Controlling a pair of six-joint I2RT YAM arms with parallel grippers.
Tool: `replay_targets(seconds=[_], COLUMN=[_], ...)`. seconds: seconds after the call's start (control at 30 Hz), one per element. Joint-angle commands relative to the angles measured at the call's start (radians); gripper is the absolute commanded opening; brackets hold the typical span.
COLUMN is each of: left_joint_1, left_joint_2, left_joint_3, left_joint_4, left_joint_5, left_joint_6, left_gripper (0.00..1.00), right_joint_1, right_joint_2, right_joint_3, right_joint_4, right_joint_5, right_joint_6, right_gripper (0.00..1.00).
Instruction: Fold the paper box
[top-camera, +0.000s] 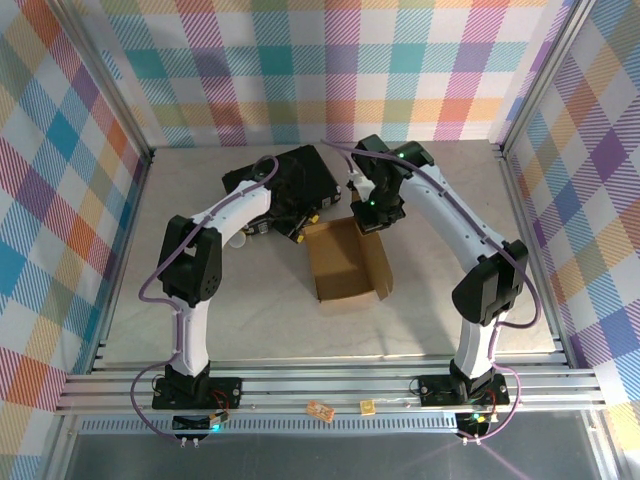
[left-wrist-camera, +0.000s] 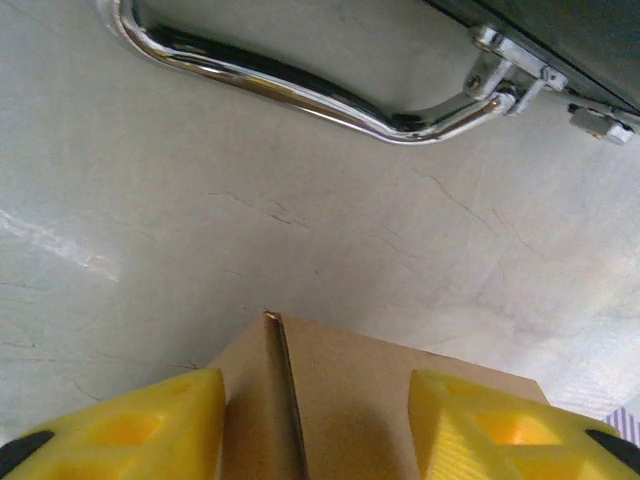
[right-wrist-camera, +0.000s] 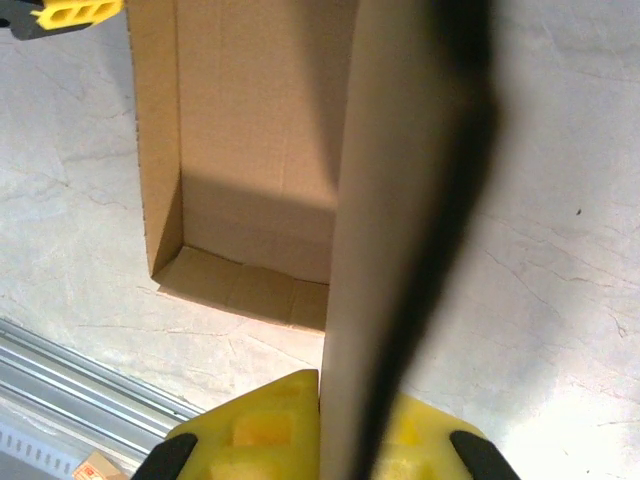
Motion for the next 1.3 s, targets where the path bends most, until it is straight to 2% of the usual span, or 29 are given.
replay_targets(seconds=[0.0,0.13,0.3,0.4,0.5,0.53,0.6,0.7,0.83,0.97,1.03,1.1,1.17,1.27], left_joint_1=[-0.002,-0.002,-0.002,-0.002,-0.002,-0.001,0.001,0.009,0.036,0.073,0.081,0.081,0.077,0.065], left_joint_2=[0.027,0.047,0.052,0.052,0.032,0.023,-0.011,-0.075,-0.188,-0.296,-0.325,-0.339,-0.352,-0.442], left_joint_3=[0.034,0.055,0.067,0.064,0.060,0.056,0.031,-0.001,-0.068,-0.099,-0.083,-0.066,-0.063,-0.197], left_joint_4=[-0.014,-0.022,-0.034,-0.030,-0.041,-0.045,-0.050,-0.099,-0.159,-0.205,-0.212,-0.161,-0.106,0.131], left_joint_5=[0.079,0.091,0.093,0.101,0.092,0.086,0.073,0.022,-0.044,-0.124,-0.161,-0.130,-0.105,-0.052], left_joint_6=[-0.001,0.005,0.016,0.015,0.016,0.017,0.020,0.061,0.137,0.270,0.387,0.567,0.734,0.981], left_gripper=[0.53,0.46,0.43,0.31,0.31,0.33,0.48,0.63,0.72,0.73,0.69,0.61,0.59,0.62], right_joint_1=[0.024,0.033,0.037,0.043,0.044,0.045,0.045,0.045,0.045,0.046,0.047,0.049,0.049,0.056], right_joint_2=[0.024,0.027,0.027,0.022,0.031,0.032,0.034,0.035,0.033,0.026,0.022,0.021,0.014,0.006], right_joint_3=[0.033,0.033,0.035,0.033,0.040,0.037,0.036,0.030,0.027,0.025,0.026,0.032,0.036,0.040], right_joint_4=[0.058,0.060,0.069,0.087,0.081,0.081,0.076,0.076,0.081,0.095,0.108,0.121,0.141,0.172], right_joint_5=[-0.060,-0.053,-0.059,-0.055,-0.034,-0.025,0.006,0.037,0.062,0.069,0.062,0.049,0.016,-0.037], right_joint_6=[-0.054,-0.058,-0.061,-0.065,-0.071,-0.071,-0.076,-0.085,-0.096,-0.118,-0.136,-0.161,-0.187,-0.263], right_gripper=[0.00,0.00,0.00,0.00,0.00,0.00,0.00,0.00,0.00,0.00,0.00,0.00,0.00,0.00])
